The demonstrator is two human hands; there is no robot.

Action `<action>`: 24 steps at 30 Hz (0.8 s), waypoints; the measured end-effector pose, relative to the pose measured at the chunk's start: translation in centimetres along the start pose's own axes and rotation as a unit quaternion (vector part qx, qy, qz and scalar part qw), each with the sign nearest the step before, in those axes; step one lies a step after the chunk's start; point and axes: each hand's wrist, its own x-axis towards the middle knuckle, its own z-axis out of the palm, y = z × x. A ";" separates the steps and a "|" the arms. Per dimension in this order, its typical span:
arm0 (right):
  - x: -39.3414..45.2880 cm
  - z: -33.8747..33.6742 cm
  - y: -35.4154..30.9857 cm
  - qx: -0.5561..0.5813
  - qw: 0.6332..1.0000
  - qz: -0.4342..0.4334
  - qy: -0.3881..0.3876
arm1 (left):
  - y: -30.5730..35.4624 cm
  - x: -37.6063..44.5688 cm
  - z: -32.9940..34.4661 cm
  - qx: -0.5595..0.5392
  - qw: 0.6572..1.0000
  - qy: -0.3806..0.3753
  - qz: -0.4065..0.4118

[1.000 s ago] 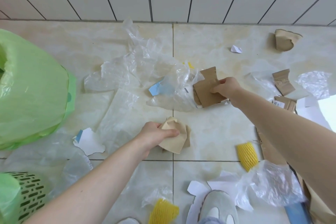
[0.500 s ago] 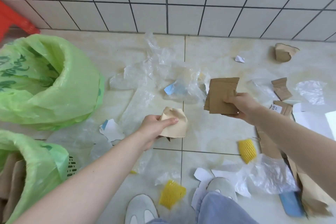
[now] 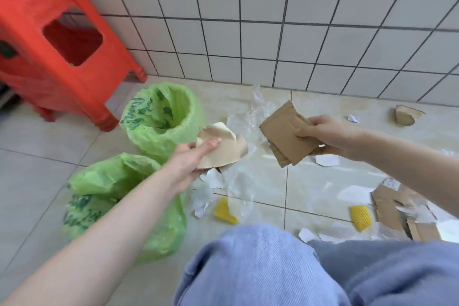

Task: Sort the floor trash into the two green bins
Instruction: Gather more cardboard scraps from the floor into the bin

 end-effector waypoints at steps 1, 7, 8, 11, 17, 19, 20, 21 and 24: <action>-0.7 0.9 -1.4 -0.017 1.000 -0.009 -0.010 | 0.6 -1.2 -1.5 -0.001 1.000 0.007 0.008; -4.1 8.4 -8.5 -0.121 0.986 -0.071 -0.089 | 3.1 -8.1 -10.3 -0.016 0.997 0.060 0.054; -4.3 9.8 -9.3 -0.133 0.983 -0.079 -0.097 | 3.3 -8.9 -11.6 -0.018 0.996 0.072 0.057; -4.9 14.1 -11.2 -0.164 0.974 -0.100 -0.120 | 2.9 -10.7 -15.2 -0.025 0.992 0.108 0.058; -4.3 21.3 -12.6 -0.211 0.956 -0.121 -0.167 | 0.4 -12.2 -20.1 -0.040 0.987 0.148 0.046; -3.5 23.1 -12.7 -0.218 0.951 -0.120 -0.185 | -0.6 -12.1 -21.1 -0.043 0.985 0.161 0.031; -3.1 24.0 -12.6 -0.219 0.950 -0.117 -0.190 | -1.1 -11.9 -21.5 -0.041 0.985 0.169 0.020; -2.6 24.9 -12.5 -0.219 0.949 -0.115 -0.194 | -1.6 -11.6 -21.8 -0.041 0.984 0.175 0.008; -1.0 27.4 -11.6 -0.225 0.948 -0.102 -0.202 | -2.8 -10.4 -22.3 -0.039 0.980 0.192 -0.017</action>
